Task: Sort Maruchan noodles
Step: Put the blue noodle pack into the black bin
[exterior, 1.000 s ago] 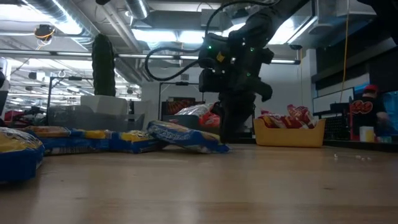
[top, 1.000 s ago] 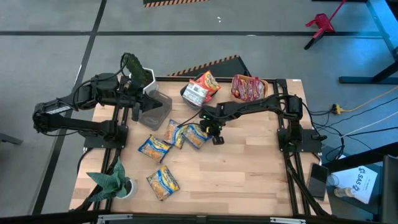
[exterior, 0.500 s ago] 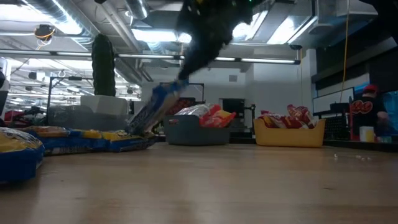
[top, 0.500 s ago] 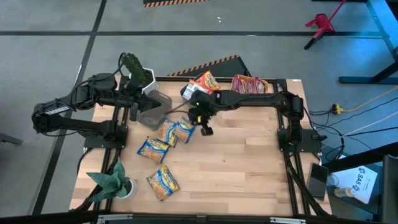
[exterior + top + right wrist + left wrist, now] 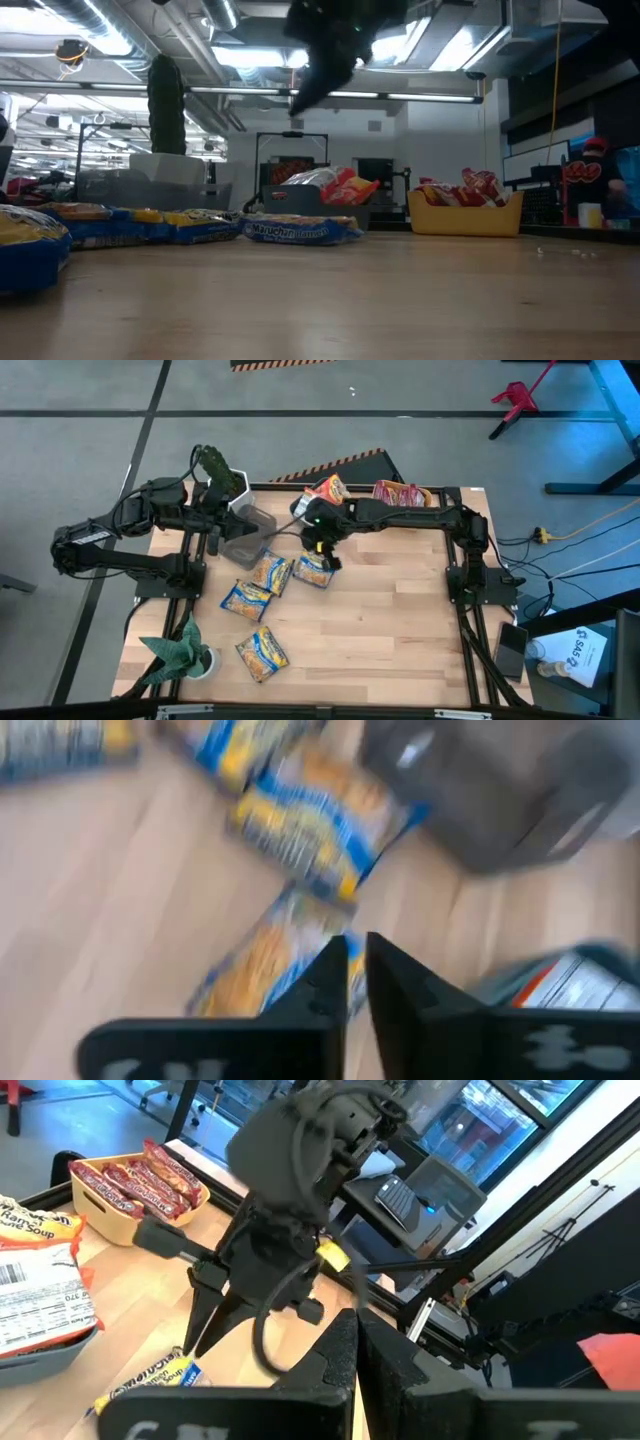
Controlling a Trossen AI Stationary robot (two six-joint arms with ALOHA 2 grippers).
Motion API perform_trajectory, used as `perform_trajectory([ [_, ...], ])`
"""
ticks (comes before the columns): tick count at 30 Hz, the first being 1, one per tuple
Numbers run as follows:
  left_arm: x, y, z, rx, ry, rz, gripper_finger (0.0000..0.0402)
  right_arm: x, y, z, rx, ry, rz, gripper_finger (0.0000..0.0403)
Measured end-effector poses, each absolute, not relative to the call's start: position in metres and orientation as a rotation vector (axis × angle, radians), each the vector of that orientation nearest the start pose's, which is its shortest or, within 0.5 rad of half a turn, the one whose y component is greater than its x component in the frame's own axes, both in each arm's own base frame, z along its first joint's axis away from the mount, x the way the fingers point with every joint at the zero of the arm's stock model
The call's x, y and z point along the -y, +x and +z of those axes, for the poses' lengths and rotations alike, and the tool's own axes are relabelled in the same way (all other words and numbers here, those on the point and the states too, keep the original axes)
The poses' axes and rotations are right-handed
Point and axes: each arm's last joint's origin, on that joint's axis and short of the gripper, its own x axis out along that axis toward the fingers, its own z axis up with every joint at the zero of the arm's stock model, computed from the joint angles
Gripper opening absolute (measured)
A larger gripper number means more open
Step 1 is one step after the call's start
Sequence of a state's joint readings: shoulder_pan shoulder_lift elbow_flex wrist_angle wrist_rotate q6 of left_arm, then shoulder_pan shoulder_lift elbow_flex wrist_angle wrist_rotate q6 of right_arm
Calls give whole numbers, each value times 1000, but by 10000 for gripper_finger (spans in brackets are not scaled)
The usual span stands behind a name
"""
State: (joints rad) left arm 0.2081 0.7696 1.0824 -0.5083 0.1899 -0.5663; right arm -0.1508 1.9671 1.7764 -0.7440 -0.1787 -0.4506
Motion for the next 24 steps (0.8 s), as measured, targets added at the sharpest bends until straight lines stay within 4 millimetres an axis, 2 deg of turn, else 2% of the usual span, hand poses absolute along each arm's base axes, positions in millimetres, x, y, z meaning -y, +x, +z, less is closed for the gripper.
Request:
perform_trajectory([
  [4,-23,138,401,-182,-600,71,0,45,420,255,-1001,-344,293,93],
  [7,-23,137,401,-187,-574,68,0,20,419,231,-977,-410,398,157],
  [9,-23,137,400,-198,-572,72,0,0,419,214,-949,-527,443,194],
  [12,-24,137,398,-208,-577,90,0,-25,412,188,-967,-740,391,236],
  [14,-24,137,397,-215,-579,94,0,-35,410,178,-961,-825,326,256],
  [18,-24,137,397,-219,-580,96,0,-35,403,163,-985,-856,210,276],
  [24,-24,137,397,-218,-580,101,0,-28,397,151,-998,-644,215,273],
])
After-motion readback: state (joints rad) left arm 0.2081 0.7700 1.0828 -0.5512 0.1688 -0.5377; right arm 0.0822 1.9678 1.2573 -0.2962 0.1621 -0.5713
